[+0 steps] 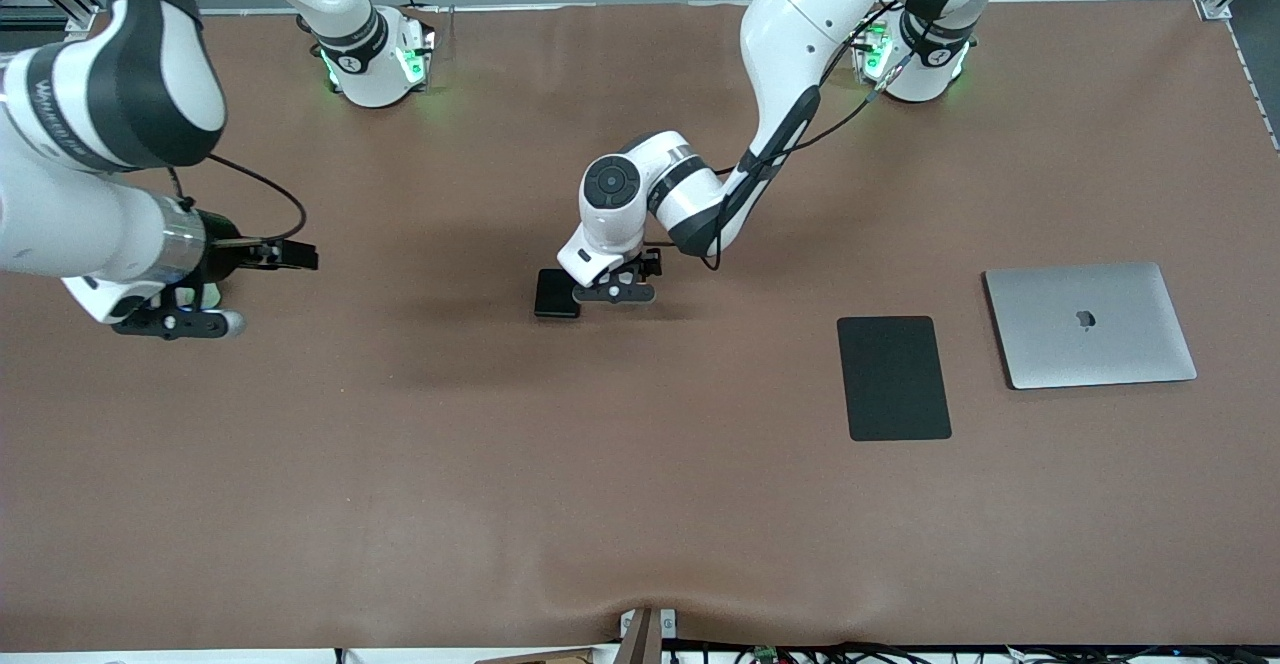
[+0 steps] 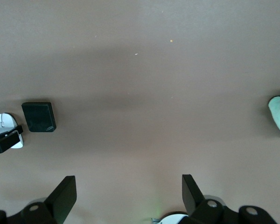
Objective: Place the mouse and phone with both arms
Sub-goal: 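Grasp the white mouse with the left gripper while the right gripper reaches the phone, then carry the mouse toward the pad while the right gripper grasps the phone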
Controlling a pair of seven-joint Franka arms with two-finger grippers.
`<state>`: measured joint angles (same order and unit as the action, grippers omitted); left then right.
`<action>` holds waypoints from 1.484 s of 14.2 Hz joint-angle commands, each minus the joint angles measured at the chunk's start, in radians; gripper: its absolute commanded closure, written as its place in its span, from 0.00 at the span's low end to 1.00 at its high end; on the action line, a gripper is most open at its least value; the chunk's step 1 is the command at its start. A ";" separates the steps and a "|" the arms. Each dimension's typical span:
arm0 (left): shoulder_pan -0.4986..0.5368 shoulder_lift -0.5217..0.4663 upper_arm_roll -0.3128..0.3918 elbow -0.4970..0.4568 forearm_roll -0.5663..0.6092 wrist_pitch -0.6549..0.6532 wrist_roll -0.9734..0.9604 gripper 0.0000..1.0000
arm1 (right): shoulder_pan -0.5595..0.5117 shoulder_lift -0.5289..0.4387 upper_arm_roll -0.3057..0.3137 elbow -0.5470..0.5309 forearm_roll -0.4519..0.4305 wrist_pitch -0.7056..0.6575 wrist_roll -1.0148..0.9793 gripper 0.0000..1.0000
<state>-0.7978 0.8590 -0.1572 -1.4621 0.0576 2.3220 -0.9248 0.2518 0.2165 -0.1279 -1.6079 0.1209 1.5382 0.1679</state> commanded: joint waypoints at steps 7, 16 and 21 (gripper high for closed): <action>0.000 -0.011 0.013 0.022 0.028 0.001 0.004 1.00 | 0.130 -0.008 -0.007 -0.159 0.020 0.190 0.105 0.00; 0.083 -0.196 0.007 0.011 0.021 -0.211 0.020 1.00 | 0.230 0.006 -0.007 -0.346 0.106 0.460 0.130 0.00; 0.181 -0.264 -0.002 0.009 0.005 -0.289 0.070 1.00 | 0.337 0.093 -0.007 -0.374 0.141 0.624 0.257 0.00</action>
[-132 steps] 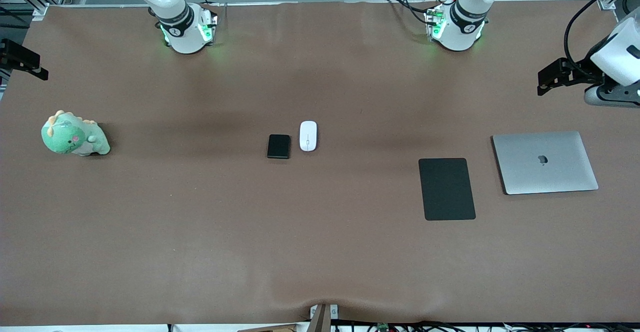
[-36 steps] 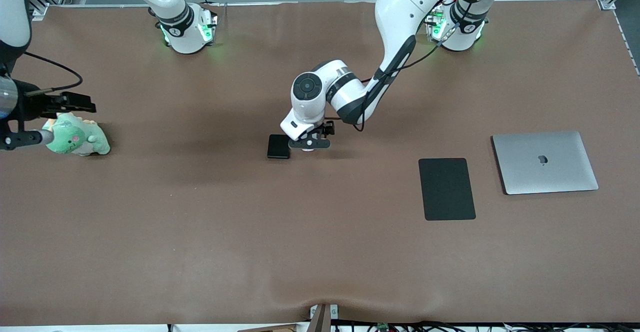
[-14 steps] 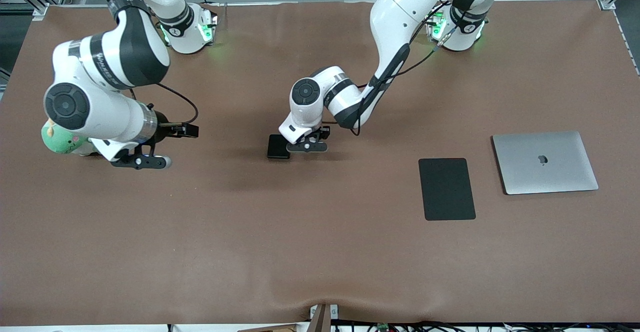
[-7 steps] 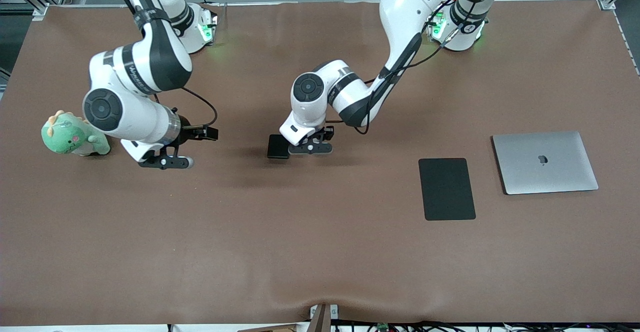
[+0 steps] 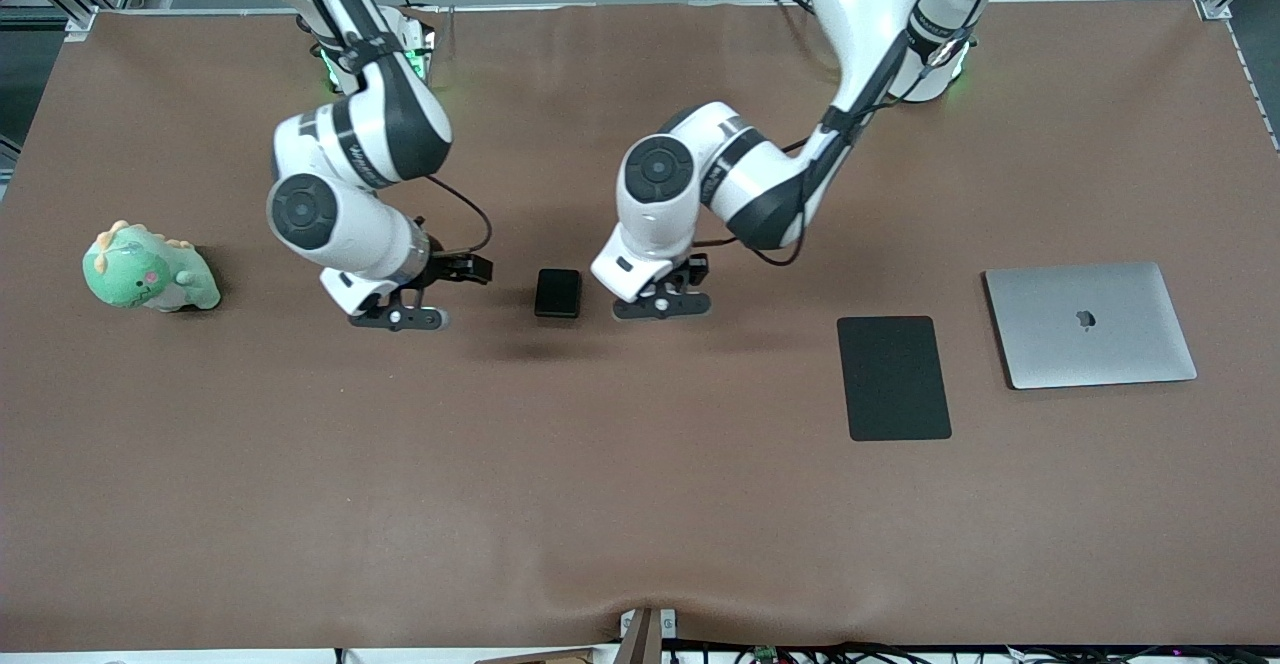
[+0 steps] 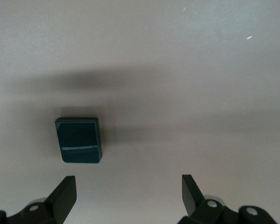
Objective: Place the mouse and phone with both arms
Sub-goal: 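Carry the mouse toward the pad while the right gripper grasps the phone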
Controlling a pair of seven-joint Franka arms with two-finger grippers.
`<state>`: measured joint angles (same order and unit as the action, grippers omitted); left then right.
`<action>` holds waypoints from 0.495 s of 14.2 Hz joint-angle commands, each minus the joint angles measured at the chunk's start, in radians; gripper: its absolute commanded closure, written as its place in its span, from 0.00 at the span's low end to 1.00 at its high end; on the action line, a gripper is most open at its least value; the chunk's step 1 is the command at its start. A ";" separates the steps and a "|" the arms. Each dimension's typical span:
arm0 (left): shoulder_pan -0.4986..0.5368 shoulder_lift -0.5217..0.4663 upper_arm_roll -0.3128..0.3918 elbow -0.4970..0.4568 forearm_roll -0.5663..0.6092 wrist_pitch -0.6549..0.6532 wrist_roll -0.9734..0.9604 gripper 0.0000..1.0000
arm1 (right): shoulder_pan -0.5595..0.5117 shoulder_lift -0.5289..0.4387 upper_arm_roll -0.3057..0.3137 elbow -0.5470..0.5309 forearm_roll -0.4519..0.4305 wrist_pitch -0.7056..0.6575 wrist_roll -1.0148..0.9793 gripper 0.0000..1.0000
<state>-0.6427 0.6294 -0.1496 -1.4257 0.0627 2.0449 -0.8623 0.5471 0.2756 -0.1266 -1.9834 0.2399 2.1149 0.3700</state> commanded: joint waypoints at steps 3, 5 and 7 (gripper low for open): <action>0.080 -0.063 -0.007 -0.027 0.002 -0.012 -0.014 1.00 | 0.100 0.102 -0.007 0.003 0.022 0.152 0.121 0.00; 0.127 -0.079 -0.005 -0.032 0.003 -0.028 0.002 1.00 | 0.134 0.149 -0.007 0.011 0.027 0.206 0.148 0.00; 0.179 -0.085 -0.010 -0.036 0.006 -0.037 0.034 1.00 | 0.158 0.185 -0.007 0.011 0.029 0.262 0.165 0.00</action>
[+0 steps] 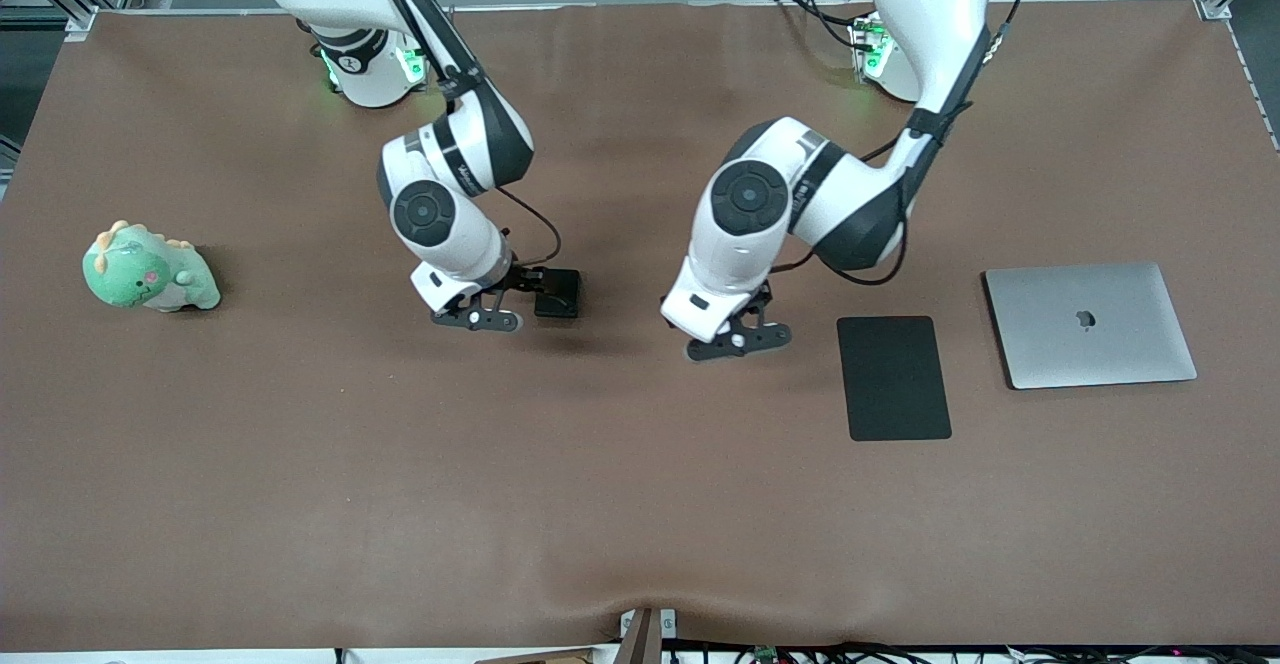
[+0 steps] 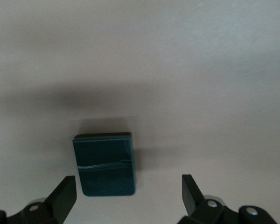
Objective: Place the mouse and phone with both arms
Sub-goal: 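Carry the mouse toward the pad while the right gripper grasps the phone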
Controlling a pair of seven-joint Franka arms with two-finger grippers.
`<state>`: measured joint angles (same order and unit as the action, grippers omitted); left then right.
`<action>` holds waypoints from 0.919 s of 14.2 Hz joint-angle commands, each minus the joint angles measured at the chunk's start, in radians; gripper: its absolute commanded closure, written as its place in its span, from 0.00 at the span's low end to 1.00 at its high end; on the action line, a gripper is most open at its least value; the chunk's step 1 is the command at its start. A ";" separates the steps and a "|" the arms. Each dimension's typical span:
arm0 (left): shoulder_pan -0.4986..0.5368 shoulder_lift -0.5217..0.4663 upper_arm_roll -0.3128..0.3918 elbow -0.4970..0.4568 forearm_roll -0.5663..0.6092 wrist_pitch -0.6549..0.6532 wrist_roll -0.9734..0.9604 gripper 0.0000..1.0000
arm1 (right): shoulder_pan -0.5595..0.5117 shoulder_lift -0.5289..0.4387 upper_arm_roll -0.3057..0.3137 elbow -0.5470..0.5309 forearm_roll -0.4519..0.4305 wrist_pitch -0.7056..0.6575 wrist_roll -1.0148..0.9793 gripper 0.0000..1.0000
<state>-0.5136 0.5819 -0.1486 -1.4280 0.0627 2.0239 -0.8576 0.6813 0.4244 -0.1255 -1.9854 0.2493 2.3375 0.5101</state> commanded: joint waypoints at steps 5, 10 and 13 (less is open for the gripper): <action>0.141 -0.100 -0.012 -0.136 0.006 -0.014 0.167 1.00 | 0.059 0.092 -0.006 0.023 0.028 0.097 0.034 0.00; 0.222 -0.149 -0.012 -0.253 0.006 0.003 0.340 1.00 | 0.084 0.137 -0.008 0.034 0.088 0.135 0.034 0.00; 0.260 -0.142 -0.012 -0.264 0.008 0.004 0.391 1.00 | 0.090 0.149 -0.008 0.033 0.088 0.146 0.044 0.00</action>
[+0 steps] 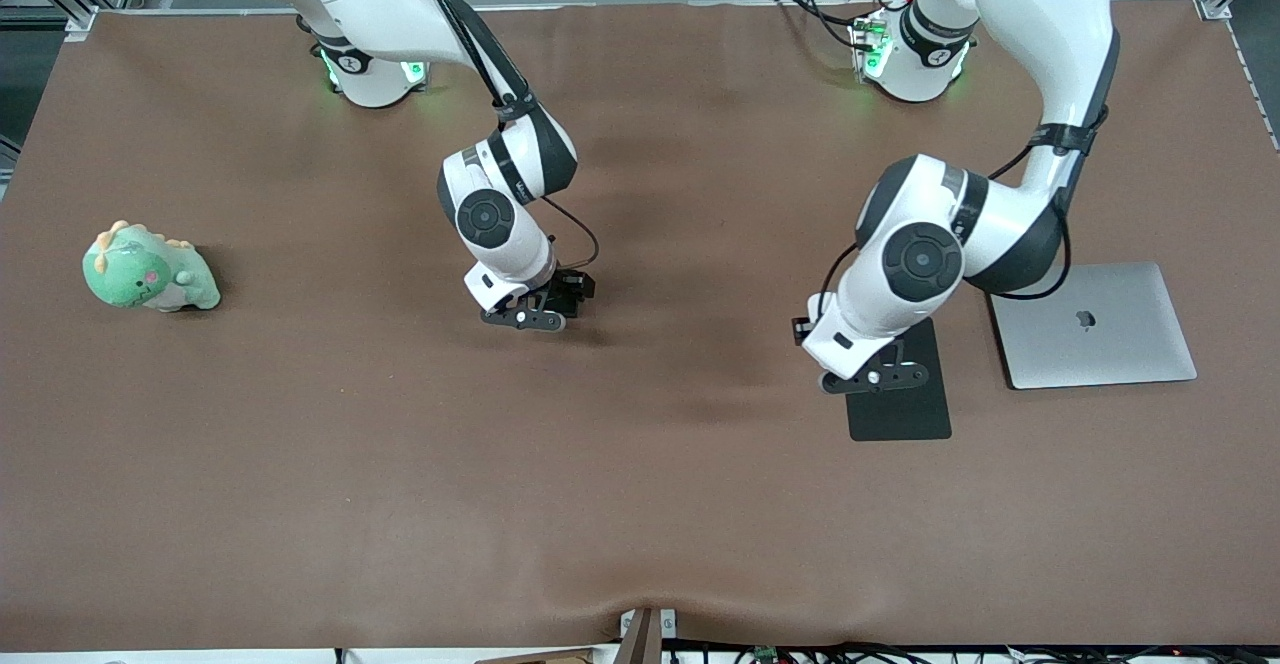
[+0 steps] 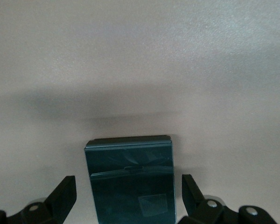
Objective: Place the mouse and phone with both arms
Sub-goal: 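Carry the mouse toward the pad while the right gripper grasps the phone, then lower the mouse onto the pad while the right gripper carries the phone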
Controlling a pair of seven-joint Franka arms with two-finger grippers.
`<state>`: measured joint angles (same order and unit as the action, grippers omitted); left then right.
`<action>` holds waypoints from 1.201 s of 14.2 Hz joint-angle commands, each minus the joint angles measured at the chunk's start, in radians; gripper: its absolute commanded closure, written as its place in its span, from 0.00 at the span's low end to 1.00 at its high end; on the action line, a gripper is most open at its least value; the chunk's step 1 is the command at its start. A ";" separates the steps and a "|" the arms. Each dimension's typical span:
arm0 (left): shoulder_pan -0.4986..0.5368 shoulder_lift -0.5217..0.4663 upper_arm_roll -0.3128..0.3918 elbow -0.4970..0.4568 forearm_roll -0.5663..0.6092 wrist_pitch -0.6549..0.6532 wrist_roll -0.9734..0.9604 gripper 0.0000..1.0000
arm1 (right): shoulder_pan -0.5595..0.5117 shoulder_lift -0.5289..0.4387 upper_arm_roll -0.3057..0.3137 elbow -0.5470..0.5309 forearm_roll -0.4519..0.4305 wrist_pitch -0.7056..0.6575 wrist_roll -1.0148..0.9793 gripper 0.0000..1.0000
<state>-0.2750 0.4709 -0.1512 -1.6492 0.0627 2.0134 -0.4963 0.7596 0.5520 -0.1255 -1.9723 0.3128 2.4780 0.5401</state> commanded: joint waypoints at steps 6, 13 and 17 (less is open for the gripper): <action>0.077 -0.035 -0.010 -0.139 0.009 0.154 0.120 1.00 | 0.024 0.037 -0.008 0.021 0.025 0.012 0.029 0.19; 0.128 0.058 -0.004 -0.143 0.034 0.347 0.217 1.00 | 0.006 0.013 -0.011 0.029 0.023 -0.045 -0.037 1.00; 0.164 0.127 0.012 -0.101 0.117 0.369 0.240 1.00 | -0.060 -0.041 -0.017 0.027 0.023 -0.137 -0.012 1.00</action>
<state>-0.1410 0.5676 -0.1388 -1.7807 0.1347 2.3752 -0.2818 0.7535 0.5692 -0.1464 -1.9399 0.3146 2.4060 0.5340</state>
